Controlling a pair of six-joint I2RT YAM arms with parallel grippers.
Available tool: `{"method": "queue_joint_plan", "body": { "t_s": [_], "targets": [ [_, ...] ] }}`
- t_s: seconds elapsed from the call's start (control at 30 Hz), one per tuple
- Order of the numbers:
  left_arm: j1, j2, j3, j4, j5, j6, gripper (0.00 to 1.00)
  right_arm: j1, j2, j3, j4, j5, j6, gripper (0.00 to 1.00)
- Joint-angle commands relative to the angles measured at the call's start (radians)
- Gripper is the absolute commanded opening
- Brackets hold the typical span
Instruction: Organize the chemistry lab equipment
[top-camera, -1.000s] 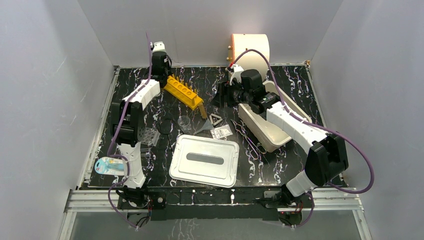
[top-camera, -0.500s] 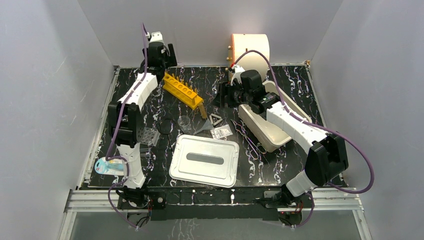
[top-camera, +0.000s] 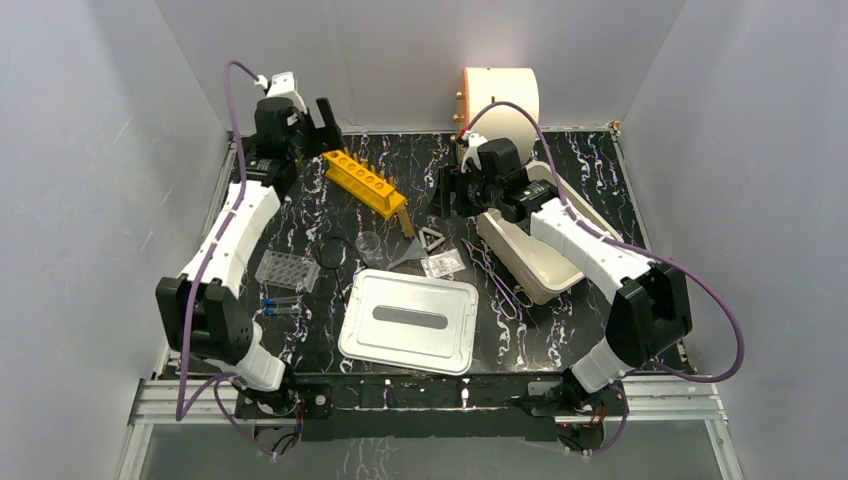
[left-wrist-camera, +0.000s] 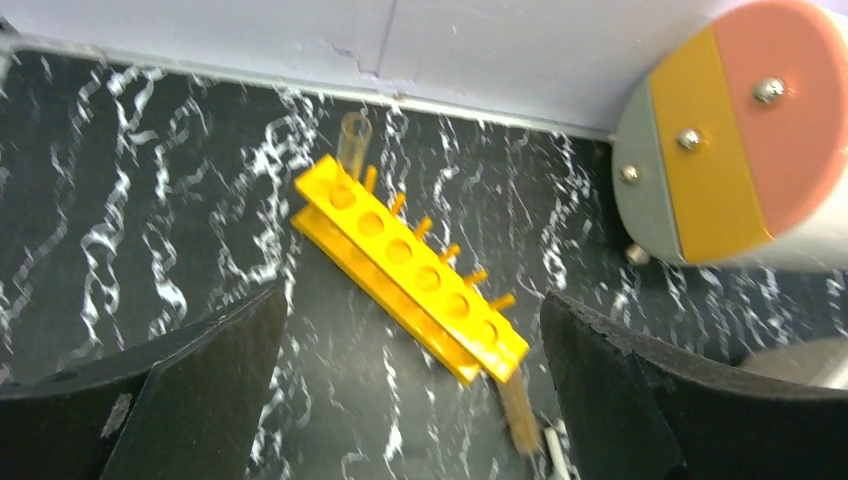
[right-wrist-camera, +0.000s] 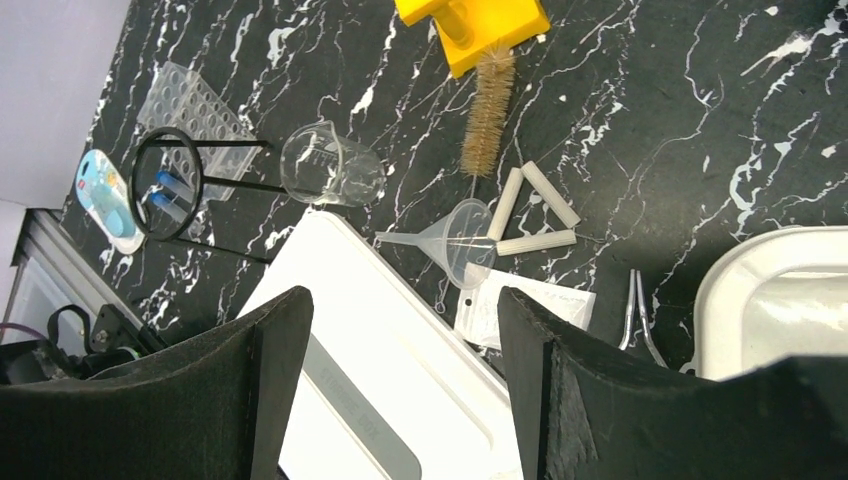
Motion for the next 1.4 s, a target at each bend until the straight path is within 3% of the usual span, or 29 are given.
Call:
{"method": "queue_joint_plan", "body": {
  "t_s": [0.0, 0.17, 0.37, 0.67, 0.97, 1.37],
  "targets": [
    [0.011, -0.11, -0.075, -0.184, 0.111, -0.129, 0.98, -0.006, 0.024, 0.073, -0.037, 0.036, -0.013, 0.76],
    [0.015, -0.209, -0.211, -0.27, 0.219, -0.243, 0.98, 0.003, 0.101, 0.111, -0.114, 0.053, -0.008, 0.72],
    [0.017, -0.275, -0.294, -0.257, 0.349, -0.349, 0.98, 0.057, 0.168, 0.128, -0.14, 0.118, 0.022, 0.71],
    [0.017, -0.244, -0.266, -0.252, 0.407, -0.352, 0.98, 0.139, 0.317, 0.208, -0.149, 0.088, 0.077, 0.68],
    [0.017, -0.228, -0.256, -0.245, 0.438, -0.368, 0.98, 0.144, 0.389, 0.236, -0.137, 0.159, 0.091, 0.47],
    [0.017, -0.209, -0.257, -0.228, 0.483, -0.39, 0.98, 0.139, 0.44, 0.24, -0.087, 0.05, 0.034, 0.27]
  ]
}}
